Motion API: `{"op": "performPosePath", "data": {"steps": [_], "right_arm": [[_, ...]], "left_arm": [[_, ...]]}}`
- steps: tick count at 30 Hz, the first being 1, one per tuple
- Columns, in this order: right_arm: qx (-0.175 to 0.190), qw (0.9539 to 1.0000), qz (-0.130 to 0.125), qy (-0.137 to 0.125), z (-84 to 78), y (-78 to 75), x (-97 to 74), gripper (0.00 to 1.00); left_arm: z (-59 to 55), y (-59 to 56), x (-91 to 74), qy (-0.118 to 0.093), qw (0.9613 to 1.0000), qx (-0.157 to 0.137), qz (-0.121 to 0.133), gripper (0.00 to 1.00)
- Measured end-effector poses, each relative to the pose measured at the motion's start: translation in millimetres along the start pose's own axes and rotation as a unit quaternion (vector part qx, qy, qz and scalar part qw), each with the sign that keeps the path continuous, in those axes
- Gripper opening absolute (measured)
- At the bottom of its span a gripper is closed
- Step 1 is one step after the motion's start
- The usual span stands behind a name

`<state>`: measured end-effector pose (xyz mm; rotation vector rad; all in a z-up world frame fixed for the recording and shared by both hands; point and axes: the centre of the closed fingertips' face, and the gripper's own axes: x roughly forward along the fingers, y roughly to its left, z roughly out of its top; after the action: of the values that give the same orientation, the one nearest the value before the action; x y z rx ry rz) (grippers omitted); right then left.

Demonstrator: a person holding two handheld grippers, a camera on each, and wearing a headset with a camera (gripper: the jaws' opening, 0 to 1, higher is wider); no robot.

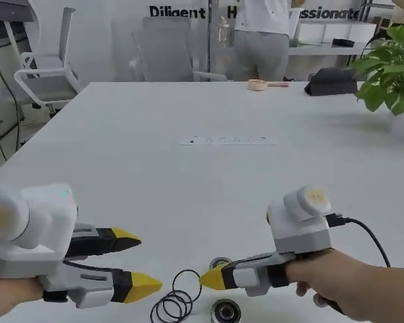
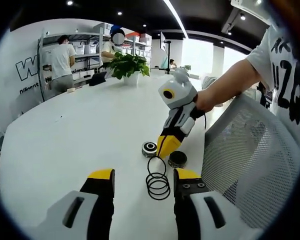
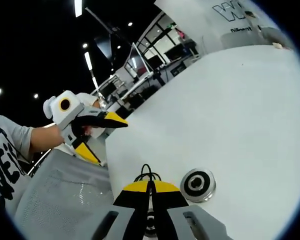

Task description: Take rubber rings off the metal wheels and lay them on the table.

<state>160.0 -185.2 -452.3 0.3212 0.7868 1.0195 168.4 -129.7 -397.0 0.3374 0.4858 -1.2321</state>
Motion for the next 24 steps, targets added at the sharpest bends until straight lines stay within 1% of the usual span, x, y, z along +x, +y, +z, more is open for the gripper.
{"op": "performPosePath", "data": {"steps": [5,7,10,13,17,20,24], "right_arm": [[-0.008,0.9997,-0.007,0.02,-6.7,-2.1,6.2,0.0],[-0.022,0.9992,-0.013,0.03,-10.0,-4.1,7.4,0.0],[-0.041,0.9983,-0.022,0.036,-11.6,-6.0,8.1,0.0],[-0.047,0.9978,-0.022,0.041,-12.8,-7.1,8.2,0.05],[-0.056,0.9975,-0.021,0.038,-10.7,-3.8,5.7,0.08],[-0.06,0.9977,-0.02,0.027,-5.7,-1.8,1.8,0.13],[-0.068,0.9974,-0.016,0.014,0.7,2.6,-6.1,0.16]], "left_arm": [[-5.2,1.5,-1.6,0.005,1.0,-0.005,0.003,0.44],[-7.7,1.5,-1.7,0.008,0.9999,-0.007,0.004,0.44],[-9.4,1.3,-1.4,0.01,0.9999,-0.007,0.005,0.44],[-10.6,1.3,-1.3,0.01,0.9999,-0.009,0.004,0.44],[-12.5,0.6,-1.7,0.014,0.9999,-0.009,0.002,0.44],[-13.9,-0.8,-1.6,0.016,0.9998,-0.01,0.0,0.44],[-14.0,-3.4,-2.2,0.018,0.9998,-0.008,-0.004,0.44]]}}
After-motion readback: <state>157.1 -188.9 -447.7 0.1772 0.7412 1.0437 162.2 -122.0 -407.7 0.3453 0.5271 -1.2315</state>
